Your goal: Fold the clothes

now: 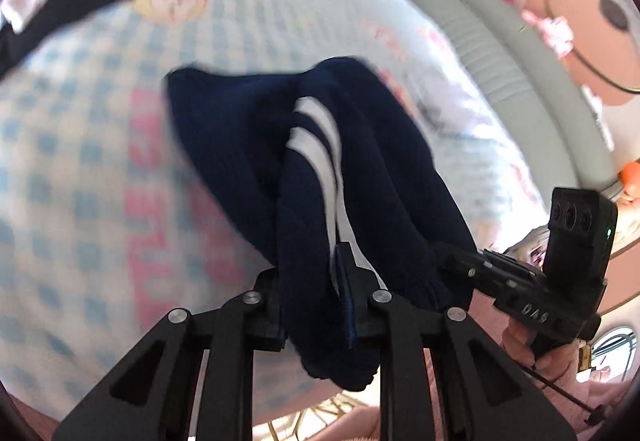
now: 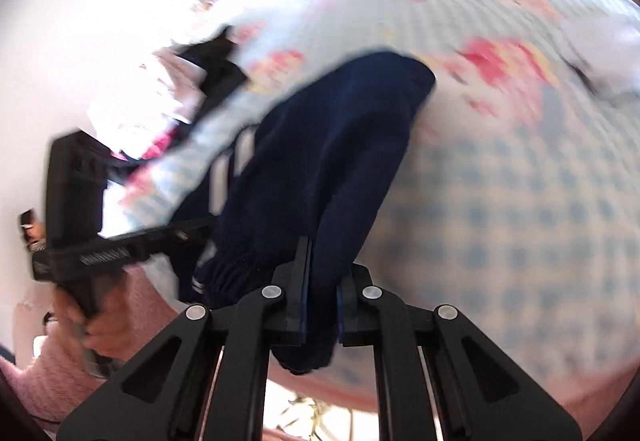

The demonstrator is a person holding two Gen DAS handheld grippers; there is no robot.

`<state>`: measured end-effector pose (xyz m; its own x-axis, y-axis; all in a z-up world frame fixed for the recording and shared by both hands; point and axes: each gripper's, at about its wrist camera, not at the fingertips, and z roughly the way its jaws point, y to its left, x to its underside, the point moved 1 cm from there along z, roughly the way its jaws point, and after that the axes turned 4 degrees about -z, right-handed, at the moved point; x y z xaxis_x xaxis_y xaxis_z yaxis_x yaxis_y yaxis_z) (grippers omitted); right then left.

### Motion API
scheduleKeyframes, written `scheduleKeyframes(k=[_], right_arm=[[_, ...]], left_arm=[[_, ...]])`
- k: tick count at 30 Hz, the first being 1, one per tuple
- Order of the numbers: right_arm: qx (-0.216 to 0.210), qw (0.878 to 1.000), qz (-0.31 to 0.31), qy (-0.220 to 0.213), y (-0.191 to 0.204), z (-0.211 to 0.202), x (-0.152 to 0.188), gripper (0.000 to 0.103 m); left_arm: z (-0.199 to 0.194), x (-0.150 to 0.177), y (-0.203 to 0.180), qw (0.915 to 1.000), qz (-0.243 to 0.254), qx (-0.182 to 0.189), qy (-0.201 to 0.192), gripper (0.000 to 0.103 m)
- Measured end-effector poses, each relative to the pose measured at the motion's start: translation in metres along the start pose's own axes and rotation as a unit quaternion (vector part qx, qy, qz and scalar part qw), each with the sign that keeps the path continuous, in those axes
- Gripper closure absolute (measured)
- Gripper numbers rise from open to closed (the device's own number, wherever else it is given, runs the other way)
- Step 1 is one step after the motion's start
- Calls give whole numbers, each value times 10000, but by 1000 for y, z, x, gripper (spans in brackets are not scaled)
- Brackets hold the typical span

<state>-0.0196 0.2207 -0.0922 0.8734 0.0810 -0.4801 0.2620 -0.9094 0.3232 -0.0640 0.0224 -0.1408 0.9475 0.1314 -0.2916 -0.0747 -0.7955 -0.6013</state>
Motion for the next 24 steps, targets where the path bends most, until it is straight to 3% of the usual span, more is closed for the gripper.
scheduleKeyframes(k=[3, 5, 8, 12, 16, 18, 24], right_arm=[[96, 9979, 221, 608, -18, 20, 26, 87], [-19, 9977, 309, 602, -24, 18, 32, 79], [146, 9994, 200, 242, -26, -8, 25, 76], [124, 9997, 60, -178, -24, -32, 5, 76], [-22, 9999, -96, -132, -6, -20, -15, 74], [-144, 9995, -266, -100, 10, -12, -26, 65], [-323, 9971, -649, 228, 48, 38, -55, 48]], left_arm=[[5, 17, 13, 9993, -207, -188, 256, 77], [-9, 24, 20, 9993, -257, -183, 181, 72], [-43, 23, 25, 9995, -178, -92, -256, 69], [-61, -3, 25, 9959, -238, 422, -763, 69], [-31, -20, 28, 9985, -347, 90, -419, 69], [-21, -16, 21, 9986, -314, -43, -419, 69], [-17, 7, 33, 9982, -463, 138, -366, 69]])
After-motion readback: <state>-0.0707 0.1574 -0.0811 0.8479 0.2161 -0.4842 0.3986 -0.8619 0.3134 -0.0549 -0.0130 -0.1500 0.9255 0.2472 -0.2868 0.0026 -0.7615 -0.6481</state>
